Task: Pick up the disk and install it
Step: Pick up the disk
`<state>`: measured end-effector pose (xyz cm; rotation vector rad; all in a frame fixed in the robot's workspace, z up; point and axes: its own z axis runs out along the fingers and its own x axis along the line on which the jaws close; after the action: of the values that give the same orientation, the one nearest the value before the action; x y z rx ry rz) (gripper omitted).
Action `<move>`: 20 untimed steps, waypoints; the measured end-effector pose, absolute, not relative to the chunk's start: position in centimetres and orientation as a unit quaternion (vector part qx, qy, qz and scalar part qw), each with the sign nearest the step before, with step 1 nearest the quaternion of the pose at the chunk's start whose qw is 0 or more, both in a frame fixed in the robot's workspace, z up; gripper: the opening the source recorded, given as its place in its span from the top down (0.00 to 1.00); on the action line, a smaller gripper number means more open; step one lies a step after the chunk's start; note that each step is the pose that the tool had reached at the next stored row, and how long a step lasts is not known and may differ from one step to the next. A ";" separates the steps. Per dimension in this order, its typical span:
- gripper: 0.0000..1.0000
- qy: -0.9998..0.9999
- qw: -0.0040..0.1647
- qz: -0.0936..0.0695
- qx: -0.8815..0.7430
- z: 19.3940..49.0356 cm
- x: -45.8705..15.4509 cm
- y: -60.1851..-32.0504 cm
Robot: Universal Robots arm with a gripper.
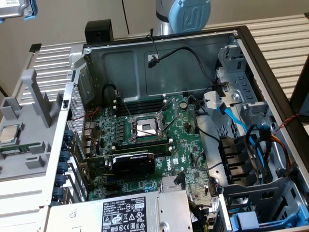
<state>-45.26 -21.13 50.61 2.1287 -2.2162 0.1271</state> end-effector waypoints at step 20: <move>0.63 -0.720 0.033 0.041 0.692 51.3 -41.3 -24.5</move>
<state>-41.31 -24.45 51.35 2.1294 -2.2169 0.1256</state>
